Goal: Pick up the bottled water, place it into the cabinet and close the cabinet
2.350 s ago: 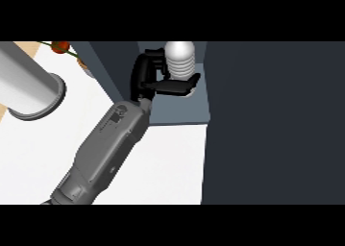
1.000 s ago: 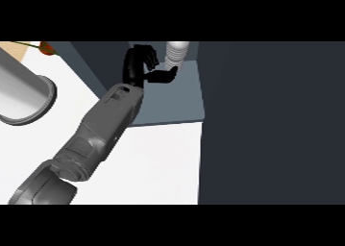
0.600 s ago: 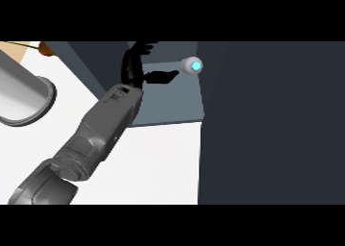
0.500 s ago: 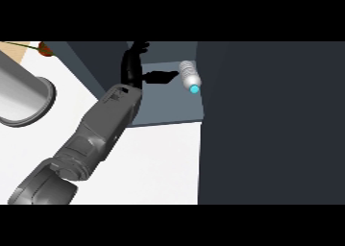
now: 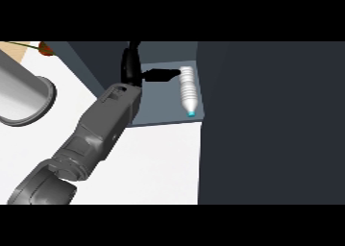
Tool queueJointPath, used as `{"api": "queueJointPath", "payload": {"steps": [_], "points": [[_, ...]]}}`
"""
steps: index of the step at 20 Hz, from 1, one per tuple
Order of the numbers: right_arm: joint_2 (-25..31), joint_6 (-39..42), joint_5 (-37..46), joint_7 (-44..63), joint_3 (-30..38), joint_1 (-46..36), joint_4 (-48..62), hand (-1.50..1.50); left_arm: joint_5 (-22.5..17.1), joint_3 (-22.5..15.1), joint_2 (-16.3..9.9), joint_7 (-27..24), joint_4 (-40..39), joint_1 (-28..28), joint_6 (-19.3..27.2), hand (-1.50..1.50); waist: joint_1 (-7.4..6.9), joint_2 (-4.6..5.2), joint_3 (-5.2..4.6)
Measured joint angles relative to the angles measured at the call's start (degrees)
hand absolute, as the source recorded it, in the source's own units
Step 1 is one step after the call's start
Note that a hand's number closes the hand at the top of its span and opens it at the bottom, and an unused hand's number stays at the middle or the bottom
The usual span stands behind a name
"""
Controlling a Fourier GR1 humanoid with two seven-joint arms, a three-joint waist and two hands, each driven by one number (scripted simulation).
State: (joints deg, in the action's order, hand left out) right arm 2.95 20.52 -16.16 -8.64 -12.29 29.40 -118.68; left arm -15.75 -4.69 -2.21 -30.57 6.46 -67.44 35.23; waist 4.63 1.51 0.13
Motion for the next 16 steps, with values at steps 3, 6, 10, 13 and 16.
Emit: {"api": "queueJointPath", "payload": {"steps": [3, 6, 10, 13, 16], "points": [[-0.39, -0.40, 0.77, -0.57, -0.19, -0.06, 0.33, -1.50, -1.38, 1.58, 0.20, -3.03, 2.18, 0.93, -3.65, -1.50, -0.46, -0.11, -0.06], [-0.41, -0.59, 1.46, -0.94, -0.75, 1.07, -0.57, -1.50, -2.18, 2.69, 0.57, -5.97, 3.58, 1.70, -7.57, -1.50, -0.77, -0.28, 0.05], [-0.18, -0.90, 1.49, -0.75, -0.72, 2.07, -1.66, -1.50, -2.95, 3.49, 1.57, -7.95, 5.89, 2.69, -12.77, -1.50, -1.82, -0.62, 0.07], [-0.61, -1.43, 2.00, -1.50, -0.70, 2.33, -1.27, -1.50, -2.98, 3.28, 2.31, -9.90, 8.18, 4.40, -15.54, -1.50, -2.50, -0.98, 0.18], [-0.38, -1.56, 2.13, -1.52, -1.04, 3.56, -2.25, -1.50, -3.03, 2.11, 2.34, -10.30, 10.44, 5.58, -17.10, -1.50, -2.76, -1.04, 0.16]]}}
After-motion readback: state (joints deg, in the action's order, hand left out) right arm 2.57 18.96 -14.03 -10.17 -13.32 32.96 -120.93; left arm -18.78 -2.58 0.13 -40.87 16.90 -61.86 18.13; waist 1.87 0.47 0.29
